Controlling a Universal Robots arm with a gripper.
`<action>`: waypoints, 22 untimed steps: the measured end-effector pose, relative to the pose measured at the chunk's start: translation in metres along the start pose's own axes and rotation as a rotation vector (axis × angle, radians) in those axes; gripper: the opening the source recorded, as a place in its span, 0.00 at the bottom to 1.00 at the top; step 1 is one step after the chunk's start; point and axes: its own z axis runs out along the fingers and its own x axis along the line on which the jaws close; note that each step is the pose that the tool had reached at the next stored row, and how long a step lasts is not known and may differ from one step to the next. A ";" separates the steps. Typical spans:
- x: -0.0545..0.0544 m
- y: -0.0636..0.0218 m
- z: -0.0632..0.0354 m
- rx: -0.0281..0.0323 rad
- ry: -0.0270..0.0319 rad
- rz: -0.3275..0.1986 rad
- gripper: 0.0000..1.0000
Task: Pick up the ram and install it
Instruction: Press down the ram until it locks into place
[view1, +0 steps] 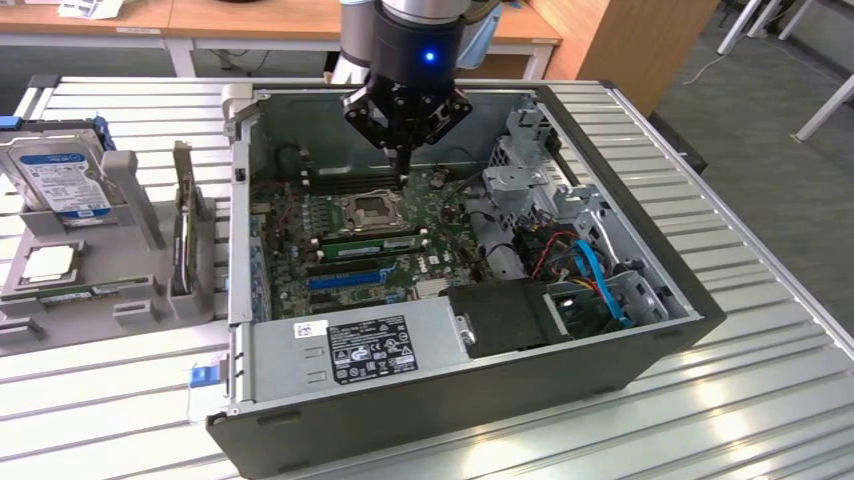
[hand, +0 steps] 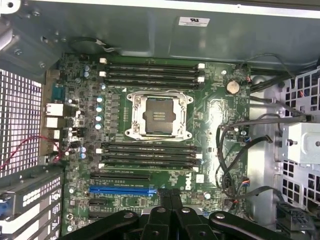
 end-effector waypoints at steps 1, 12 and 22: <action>0.001 0.0000 0.0000 -0.0001 0.0001 0.000 0.10; 0.007 0.0002 0.0000 -0.0001 0.0011 0.000 0.10; 0.007 0.0002 0.0000 0.0017 0.0056 0.000 0.10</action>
